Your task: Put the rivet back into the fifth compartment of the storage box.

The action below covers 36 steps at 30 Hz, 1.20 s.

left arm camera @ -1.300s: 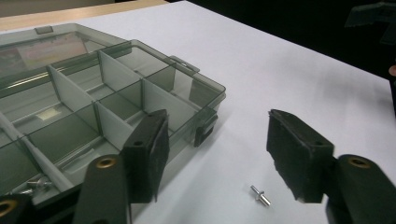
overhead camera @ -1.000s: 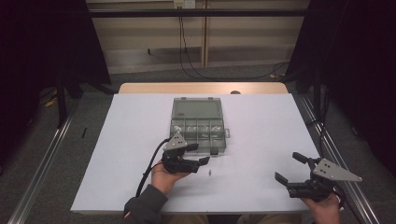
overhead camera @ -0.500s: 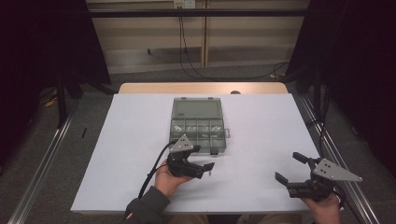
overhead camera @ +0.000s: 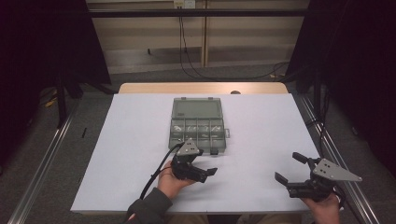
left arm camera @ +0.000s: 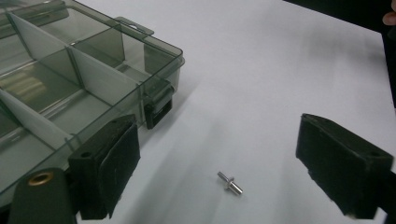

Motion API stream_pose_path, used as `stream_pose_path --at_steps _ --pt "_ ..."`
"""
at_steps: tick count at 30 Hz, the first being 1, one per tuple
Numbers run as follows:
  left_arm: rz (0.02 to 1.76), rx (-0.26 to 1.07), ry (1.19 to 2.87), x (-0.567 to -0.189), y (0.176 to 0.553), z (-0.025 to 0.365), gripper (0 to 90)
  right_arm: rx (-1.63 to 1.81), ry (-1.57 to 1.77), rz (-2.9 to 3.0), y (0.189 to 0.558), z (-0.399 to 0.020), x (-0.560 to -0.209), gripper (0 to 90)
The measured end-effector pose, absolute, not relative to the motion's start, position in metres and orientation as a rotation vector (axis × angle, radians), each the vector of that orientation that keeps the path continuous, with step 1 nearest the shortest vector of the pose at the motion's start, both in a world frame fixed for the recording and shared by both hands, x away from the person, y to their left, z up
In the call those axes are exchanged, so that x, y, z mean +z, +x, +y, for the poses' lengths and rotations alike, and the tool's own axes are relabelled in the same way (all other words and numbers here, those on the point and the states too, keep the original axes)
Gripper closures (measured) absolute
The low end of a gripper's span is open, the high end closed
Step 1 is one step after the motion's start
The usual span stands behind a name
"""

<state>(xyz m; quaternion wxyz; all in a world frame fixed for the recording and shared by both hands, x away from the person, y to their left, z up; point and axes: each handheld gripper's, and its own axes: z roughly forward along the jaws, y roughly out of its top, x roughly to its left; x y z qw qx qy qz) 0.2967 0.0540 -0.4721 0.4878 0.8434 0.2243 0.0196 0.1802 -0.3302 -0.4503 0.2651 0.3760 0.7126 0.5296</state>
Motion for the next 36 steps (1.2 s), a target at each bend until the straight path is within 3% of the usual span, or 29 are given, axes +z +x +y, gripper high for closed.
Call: stream_pose_path --at_steps 5,20,33,36 --pt "0.531 0.044 2.092 -0.475 0.295 0.051 23.9 1.43 1.013 1.928 0.18 -0.33 -0.45 2.5" --pt "0.535 -0.001 2.155 -0.481 0.292 0.051 66.5 1.429 1.014 1.927 0.18 -0.331 -0.45 2.6" --pt "0.529 0.012 2.208 -0.487 0.289 0.044 73.0 1.426 1.013 1.925 0.18 -0.331 -0.45 2.6" --pt "0.534 0.01 2.211 -0.487 0.289 0.044 78.6 1.426 1.013 1.926 0.18 -0.331 -0.45 2.6"
